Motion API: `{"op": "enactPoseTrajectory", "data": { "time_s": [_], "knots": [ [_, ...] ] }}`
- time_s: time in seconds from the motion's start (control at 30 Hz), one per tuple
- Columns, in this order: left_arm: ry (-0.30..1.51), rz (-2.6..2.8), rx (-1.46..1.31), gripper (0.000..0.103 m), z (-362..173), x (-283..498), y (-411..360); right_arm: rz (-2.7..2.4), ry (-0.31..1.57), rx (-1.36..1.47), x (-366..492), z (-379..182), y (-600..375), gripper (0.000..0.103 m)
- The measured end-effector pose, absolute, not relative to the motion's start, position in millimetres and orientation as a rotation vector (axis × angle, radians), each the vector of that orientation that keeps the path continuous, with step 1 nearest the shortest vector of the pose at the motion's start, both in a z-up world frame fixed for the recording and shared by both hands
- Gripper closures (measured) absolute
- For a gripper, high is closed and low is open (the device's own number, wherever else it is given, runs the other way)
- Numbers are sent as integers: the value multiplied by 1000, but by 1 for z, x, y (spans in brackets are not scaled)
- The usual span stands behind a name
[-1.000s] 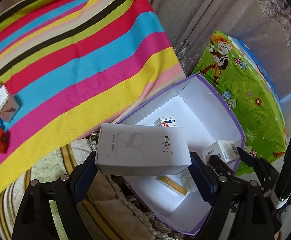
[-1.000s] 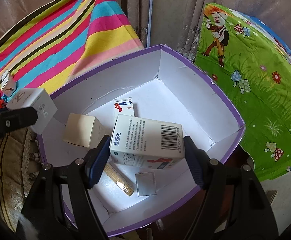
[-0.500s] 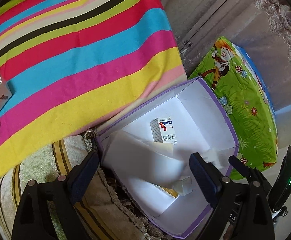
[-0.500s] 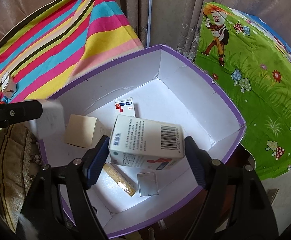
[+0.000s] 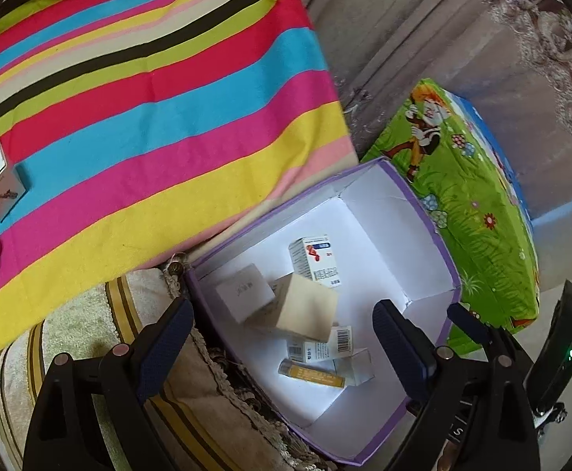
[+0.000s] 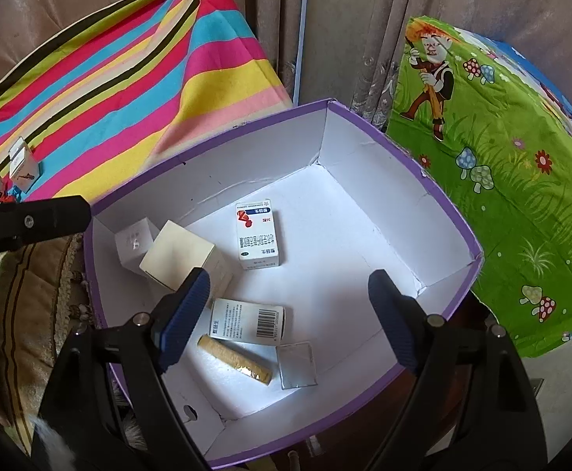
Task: Organize rigid objects
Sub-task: 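Move both grippers back to the pile of boxes on the blanket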
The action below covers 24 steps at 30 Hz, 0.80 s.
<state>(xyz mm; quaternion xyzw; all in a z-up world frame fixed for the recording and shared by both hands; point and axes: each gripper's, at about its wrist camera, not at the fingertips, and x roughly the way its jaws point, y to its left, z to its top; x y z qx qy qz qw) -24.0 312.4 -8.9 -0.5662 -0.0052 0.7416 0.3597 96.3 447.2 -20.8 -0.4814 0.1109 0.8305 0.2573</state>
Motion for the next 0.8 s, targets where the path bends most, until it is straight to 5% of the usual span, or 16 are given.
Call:
{"op": "enactPoseTrajectory", "data": {
  "time_s": [0.8],
  "knots": [
    [-147, 2048, -1382, 9, 12, -38, 240, 2363, 235, -1269, 73, 8, 399, 18]
  ]
}}
